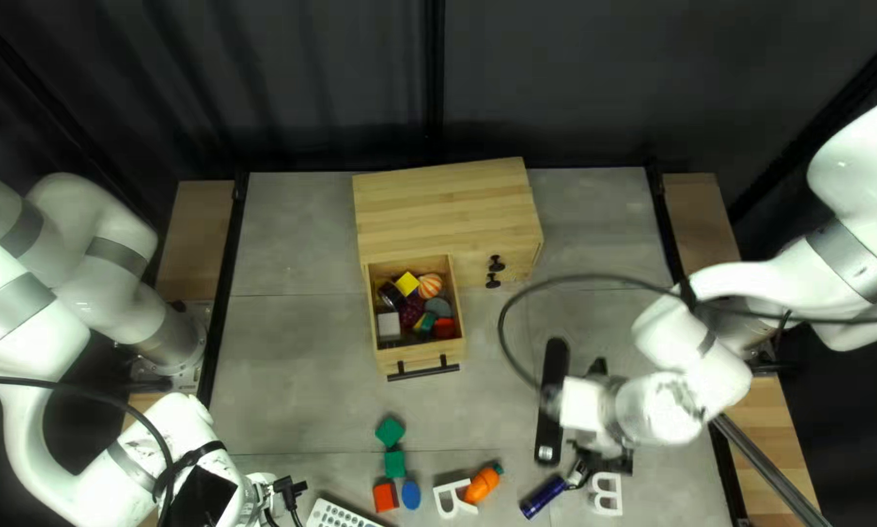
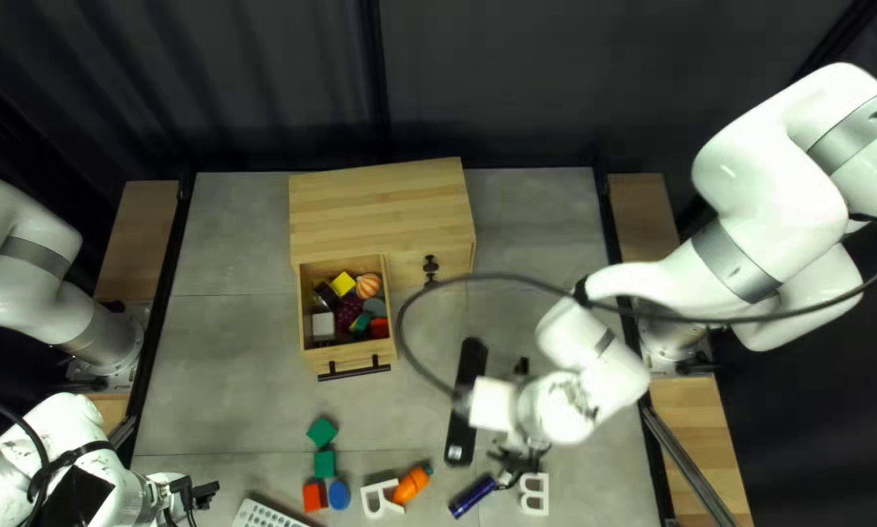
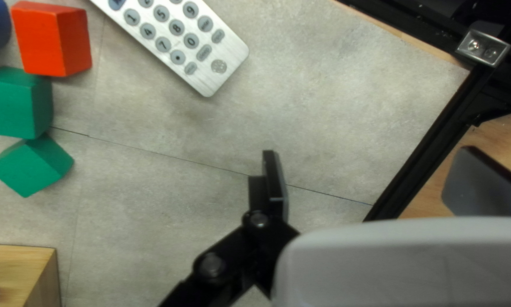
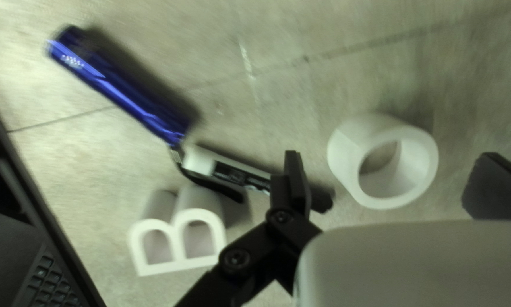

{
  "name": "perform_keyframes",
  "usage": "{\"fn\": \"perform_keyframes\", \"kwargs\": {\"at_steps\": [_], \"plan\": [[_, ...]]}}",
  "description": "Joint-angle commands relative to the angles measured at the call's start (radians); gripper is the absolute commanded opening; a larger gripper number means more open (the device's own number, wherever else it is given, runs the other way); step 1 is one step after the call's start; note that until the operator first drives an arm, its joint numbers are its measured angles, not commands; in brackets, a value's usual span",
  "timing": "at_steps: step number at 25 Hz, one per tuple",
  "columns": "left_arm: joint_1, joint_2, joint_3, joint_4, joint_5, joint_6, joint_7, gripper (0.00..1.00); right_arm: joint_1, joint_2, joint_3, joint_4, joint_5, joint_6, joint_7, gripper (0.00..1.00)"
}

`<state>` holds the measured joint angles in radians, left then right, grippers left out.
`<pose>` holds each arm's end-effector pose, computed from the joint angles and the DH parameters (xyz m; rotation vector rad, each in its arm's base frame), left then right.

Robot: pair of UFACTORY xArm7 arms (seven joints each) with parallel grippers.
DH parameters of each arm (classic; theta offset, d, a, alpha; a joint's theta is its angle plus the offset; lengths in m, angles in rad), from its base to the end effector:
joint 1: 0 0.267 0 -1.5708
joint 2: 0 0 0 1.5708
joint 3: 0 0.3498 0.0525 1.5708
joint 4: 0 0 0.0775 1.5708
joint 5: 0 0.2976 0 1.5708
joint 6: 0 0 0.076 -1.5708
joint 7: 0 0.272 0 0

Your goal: Open drawers and place objects into drawer and close

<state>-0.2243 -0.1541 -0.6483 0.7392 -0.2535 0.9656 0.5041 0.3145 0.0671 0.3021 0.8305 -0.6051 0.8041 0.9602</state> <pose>0.1876 -0.2826 0.2079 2.5053 -1.7351 -0.1726 0.3899 0.1780 0.1934 2.8062 0.1261 0.3769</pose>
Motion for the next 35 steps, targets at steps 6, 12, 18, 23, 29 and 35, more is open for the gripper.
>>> {"fn": "perform_keyframes", "kwargs": {"at_steps": [6,12,18,23,29,35], "plan": [[0.000,0.000,0.000,0.000,0.000,0.000,0.000,1.00,0.012,0.195,0.005,0.210,-0.169,0.042,-0.351,1.00],[0.000,0.000,0.000,0.000,0.000,0.000,0.000,1.00,-0.034,0.275,0.010,0.270,-0.109,-0.004,-0.479,1.00],[0.000,0.000,0.000,0.000,0.000,0.000,0.000,1.00,-0.144,0.276,0.070,0.262,0.101,-0.095,-0.658,1.00],[0.000,0.000,0.000,0.000,0.000,0.000,0.000,1.00,-0.169,0.299,0.103,0.317,0.199,-0.053,-0.743,1.00],[0.000,0.000,0.000,0.000,0.000,0.000,0.000,1.00,-0.133,0.383,0.086,0.376,0.159,-0.061,-0.718,1.00],[0.000,0.000,0.000,0.000,0.000,0.000,0.000,1.00,-0.119,0.433,0.071,0.409,0.131,-0.067,-0.718,1.00]]}}
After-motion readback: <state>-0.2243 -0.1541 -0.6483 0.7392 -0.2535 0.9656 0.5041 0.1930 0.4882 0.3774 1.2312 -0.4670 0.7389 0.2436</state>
